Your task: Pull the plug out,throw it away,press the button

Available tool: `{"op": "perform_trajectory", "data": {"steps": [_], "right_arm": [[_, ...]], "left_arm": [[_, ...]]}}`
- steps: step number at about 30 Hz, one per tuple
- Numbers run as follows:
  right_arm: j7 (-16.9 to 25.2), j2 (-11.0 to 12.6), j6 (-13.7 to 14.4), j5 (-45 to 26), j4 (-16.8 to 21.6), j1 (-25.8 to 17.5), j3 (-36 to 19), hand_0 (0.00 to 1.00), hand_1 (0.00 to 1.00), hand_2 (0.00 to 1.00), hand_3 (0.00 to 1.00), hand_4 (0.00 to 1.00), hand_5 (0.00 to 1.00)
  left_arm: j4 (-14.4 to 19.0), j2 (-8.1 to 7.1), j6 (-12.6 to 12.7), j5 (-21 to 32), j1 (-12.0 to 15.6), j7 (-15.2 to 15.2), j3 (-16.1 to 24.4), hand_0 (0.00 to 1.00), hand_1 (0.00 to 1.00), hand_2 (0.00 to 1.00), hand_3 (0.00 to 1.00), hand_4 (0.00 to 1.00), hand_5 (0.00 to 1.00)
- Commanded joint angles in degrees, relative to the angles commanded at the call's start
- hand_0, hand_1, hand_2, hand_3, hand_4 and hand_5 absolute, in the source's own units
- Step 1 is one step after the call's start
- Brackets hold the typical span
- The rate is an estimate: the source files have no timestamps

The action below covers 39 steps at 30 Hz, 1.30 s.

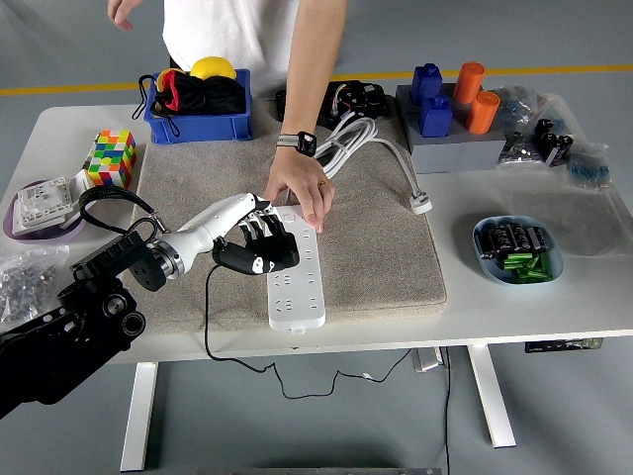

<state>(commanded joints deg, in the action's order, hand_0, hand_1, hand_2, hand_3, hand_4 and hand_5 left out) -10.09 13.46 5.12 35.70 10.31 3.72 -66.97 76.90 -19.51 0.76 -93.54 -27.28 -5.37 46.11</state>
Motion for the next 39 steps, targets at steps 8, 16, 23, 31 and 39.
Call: {"op": "perform_trajectory", "data": {"steps": [8, 16, 23, 31, 39], "right_arm": [[0.09, -0.06, 0.03, -0.24, 0.0, 0.03, 0.27, 0.753, 0.664, 0.651, 0.619, 0.661, 0.508], [-0.04, -0.02, 0.04, -0.28, 0.0, 0.06, 0.38, 0.753, 0.664, 0.651, 0.619, 0.661, 0.508], [-0.15, 0.01, 0.04, -0.32, 0.0, 0.05, 0.3, 0.754, 0.664, 0.651, 0.62, 0.662, 0.508], [-0.06, -0.05, 0.05, -0.39, 0.0, 0.04, 0.37, 0.754, 0.664, 0.651, 0.619, 0.661, 0.508], [-0.08, -0.05, 0.05, -0.21, 0.0, -0.02, 0.3, 0.754, 0.664, 0.651, 0.619, 0.661, 0.508]], "left_arm": [[-5.7, 0.76, 2.26, -0.37, -1.74, 1.86, 2.28, 0.324, 0.229, 0.288, 0.467, 0.676, 0.002], [-15.79, 2.25, 4.16, -1.04, -4.5, 3.42, 2.86, 0.375, 0.242, 0.3, 0.496, 0.678, 0.002], [-21.27, 2.81, 4.02, -0.69, -5.67, 3.29, 1.8, 0.382, 0.28, 0.33, 0.557, 0.697, 0.002], [-23.49, 2.89, 3.68, -0.22, -5.89, 3.59, 1.25, 0.491, 0.409, 0.429, 0.584, 0.739, 0.002], [-23.22, 2.81, 3.77, -0.56, -5.61, 4.08, 1.66, 0.604, 0.553, 0.515, 0.586, 0.791, 0.002]]}}
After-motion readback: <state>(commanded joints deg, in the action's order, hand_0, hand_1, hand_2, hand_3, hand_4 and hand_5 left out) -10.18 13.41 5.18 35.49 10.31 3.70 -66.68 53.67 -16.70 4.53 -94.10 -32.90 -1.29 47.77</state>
